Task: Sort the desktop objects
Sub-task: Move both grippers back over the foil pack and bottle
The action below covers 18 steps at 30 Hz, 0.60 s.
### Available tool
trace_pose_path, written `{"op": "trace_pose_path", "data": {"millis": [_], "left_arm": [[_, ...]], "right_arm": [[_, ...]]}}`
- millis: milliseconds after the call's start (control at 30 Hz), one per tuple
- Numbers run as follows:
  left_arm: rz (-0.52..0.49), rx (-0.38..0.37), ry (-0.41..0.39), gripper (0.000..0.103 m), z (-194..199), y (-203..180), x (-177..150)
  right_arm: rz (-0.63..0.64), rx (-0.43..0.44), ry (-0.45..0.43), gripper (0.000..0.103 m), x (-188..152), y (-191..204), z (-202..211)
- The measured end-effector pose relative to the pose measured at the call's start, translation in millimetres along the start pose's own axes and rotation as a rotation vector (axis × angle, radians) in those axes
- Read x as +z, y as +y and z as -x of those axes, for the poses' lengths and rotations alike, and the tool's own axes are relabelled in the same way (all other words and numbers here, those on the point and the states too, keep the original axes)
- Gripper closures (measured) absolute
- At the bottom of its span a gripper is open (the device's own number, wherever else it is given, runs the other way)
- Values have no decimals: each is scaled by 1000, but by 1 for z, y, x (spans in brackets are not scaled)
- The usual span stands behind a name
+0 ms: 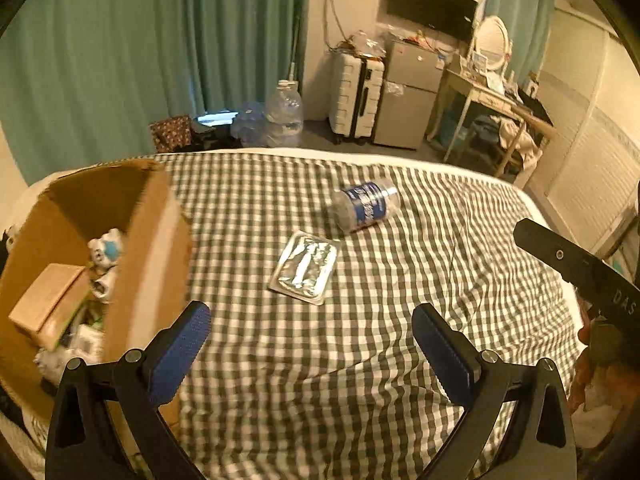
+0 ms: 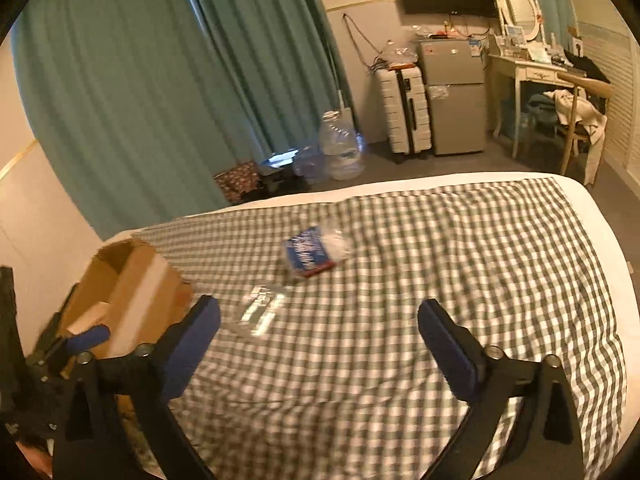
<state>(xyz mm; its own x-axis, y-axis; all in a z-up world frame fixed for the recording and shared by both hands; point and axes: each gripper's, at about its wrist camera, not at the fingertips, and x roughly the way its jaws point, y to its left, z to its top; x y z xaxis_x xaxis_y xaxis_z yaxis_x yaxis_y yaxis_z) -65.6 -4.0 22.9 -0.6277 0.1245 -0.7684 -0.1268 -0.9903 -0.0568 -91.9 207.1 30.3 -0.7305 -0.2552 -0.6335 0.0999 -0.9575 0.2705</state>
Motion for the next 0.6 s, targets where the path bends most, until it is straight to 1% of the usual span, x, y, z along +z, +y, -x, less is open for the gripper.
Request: {"op": "trace_pose_path", "data": {"millis": [133, 267, 367, 467, 600], "left_arm": [[-48, 17, 43, 0, -36, -14, -3], [-77, 47, 45, 0, -64, -13, -2], [-55, 23, 79, 0, -90, -3, 4], [-36, 30, 76, 0, -110, 3, 9], [-30, 35, 114, 0, -142, 15, 11]], "right_arm": [[47, -6, -9, 0, -6, -12, -23], [89, -4, 23, 0, -11, -16, -46], [89, -9, 49, 0, -13, -22, -61], [62, -7, 68, 0, -16, -30, -78], [44, 3, 92, 0, -15, -37, -101]]}}
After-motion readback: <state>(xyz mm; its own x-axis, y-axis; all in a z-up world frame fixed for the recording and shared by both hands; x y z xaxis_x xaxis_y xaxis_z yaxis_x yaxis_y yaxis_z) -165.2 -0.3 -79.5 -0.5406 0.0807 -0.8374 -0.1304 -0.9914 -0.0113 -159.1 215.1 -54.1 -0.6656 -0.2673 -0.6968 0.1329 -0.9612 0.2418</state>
